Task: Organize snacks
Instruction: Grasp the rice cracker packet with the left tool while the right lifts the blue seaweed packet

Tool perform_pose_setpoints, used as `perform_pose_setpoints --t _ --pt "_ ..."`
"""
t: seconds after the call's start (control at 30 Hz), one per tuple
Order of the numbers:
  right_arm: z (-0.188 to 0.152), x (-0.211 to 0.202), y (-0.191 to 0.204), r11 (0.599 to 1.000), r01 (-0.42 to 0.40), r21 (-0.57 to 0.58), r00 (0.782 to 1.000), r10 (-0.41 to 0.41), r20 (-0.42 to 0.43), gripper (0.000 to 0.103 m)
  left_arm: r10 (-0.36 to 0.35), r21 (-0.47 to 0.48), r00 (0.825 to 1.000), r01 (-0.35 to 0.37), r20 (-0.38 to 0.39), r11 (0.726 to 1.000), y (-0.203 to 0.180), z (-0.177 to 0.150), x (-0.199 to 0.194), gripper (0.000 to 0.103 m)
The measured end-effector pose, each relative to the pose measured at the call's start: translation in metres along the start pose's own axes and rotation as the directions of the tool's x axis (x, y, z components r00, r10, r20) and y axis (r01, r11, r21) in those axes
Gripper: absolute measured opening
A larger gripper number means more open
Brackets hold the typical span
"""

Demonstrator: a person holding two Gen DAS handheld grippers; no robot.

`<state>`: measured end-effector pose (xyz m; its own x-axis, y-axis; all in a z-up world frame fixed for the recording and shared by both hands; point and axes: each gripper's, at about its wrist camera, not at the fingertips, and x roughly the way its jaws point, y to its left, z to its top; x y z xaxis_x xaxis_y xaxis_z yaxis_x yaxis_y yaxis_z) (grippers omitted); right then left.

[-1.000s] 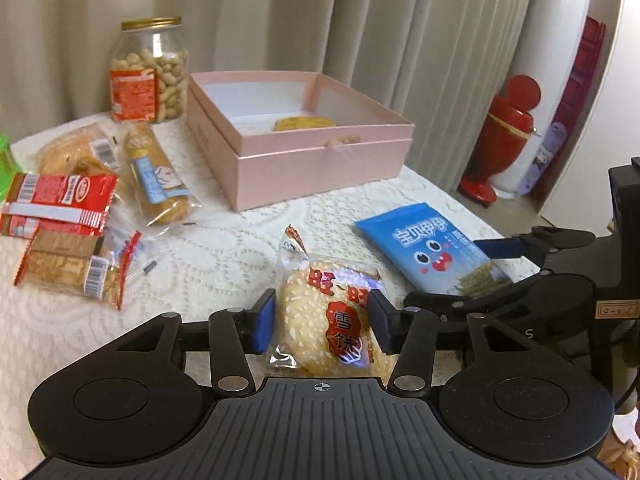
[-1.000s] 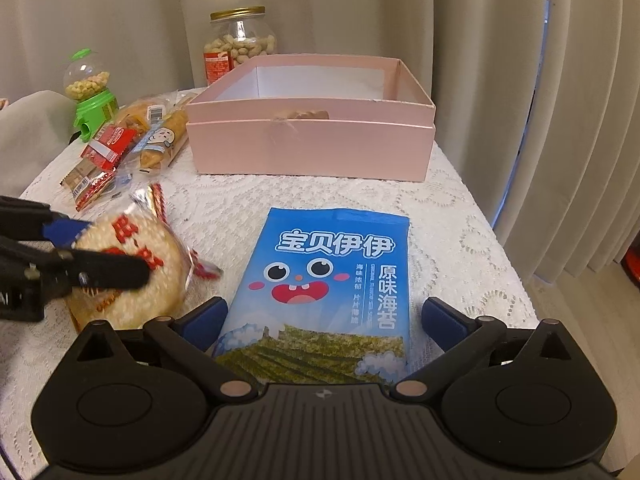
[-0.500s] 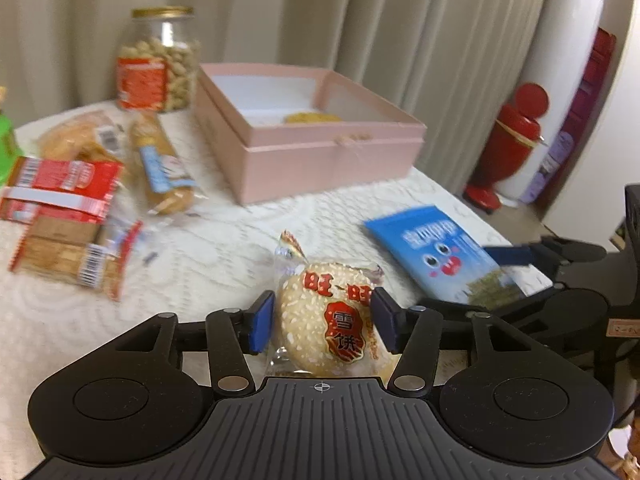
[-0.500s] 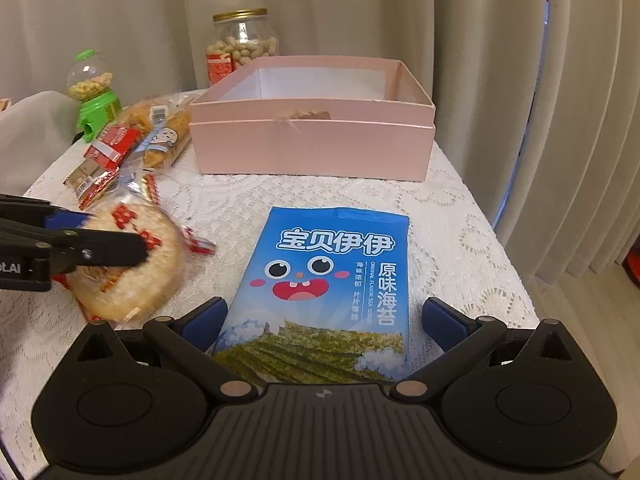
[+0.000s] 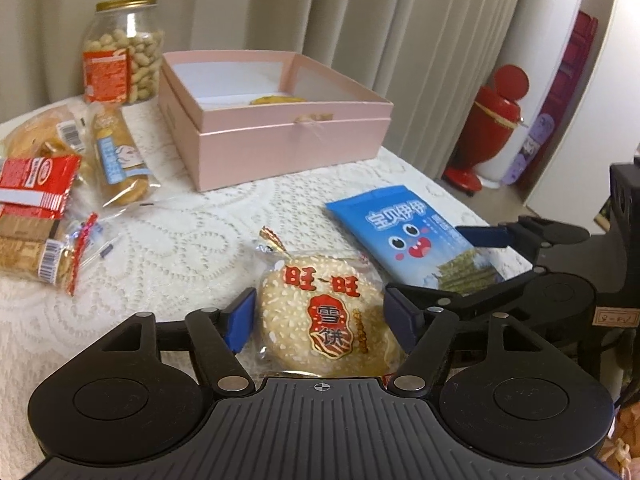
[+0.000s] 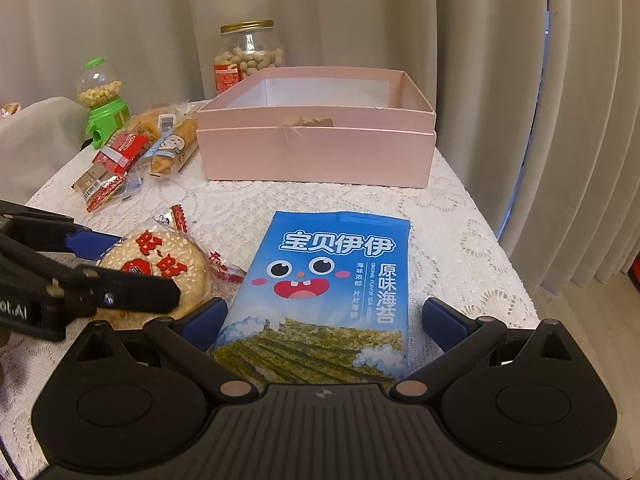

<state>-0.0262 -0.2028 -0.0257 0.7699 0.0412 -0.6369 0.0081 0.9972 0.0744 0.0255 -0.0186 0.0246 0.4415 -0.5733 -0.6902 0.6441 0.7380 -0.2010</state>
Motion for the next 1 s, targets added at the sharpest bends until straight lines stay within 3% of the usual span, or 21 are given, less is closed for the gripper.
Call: perform_pose_setpoints --t 0.2,0.3,0.5,0.57,0.63,0.73,1.0 --pt "0.002 -0.007 -0.004 0.999 -0.022 -0.025 0.999 0.021 -0.033 0.102 0.010 0.016 1.000 -0.010 -0.011 1.000 -0.004 -0.001 0.000 0.075" --pt "0.001 -0.024 -0.011 1.000 0.006 -0.018 1.000 -0.006 0.001 0.102 0.016 0.045 1.000 -0.016 -0.016 0.999 -0.012 -0.001 0.003 0.076" --pt "0.008 -0.047 -0.036 0.995 0.082 0.055 0.996 -0.085 0.041 0.102 0.099 0.188 0.995 -0.093 -0.024 0.978 -0.038 -0.005 0.012 0.078" --pt "0.010 -0.046 -0.040 0.994 0.082 0.066 0.996 -0.084 0.031 0.102 0.108 0.209 0.994 -0.103 -0.012 0.973 -0.041 -0.007 0.010 0.071" --pt "0.010 -0.045 -0.038 0.996 0.062 0.063 0.998 -0.064 0.025 0.102 0.114 0.199 0.994 -0.111 -0.003 0.974 -0.039 -0.006 0.006 0.044" --pt "0.012 -0.042 -0.030 0.999 0.020 0.043 1.000 -0.021 0.022 0.102 0.102 0.165 0.994 -0.105 0.028 0.981 -0.032 -0.005 -0.006 0.023" --pt "0.027 0.001 -0.002 0.999 -0.046 0.001 0.996 0.046 -0.075 0.102 0.074 0.000 0.992 -0.075 0.102 0.997 -0.001 -0.004 -0.034 0.023"
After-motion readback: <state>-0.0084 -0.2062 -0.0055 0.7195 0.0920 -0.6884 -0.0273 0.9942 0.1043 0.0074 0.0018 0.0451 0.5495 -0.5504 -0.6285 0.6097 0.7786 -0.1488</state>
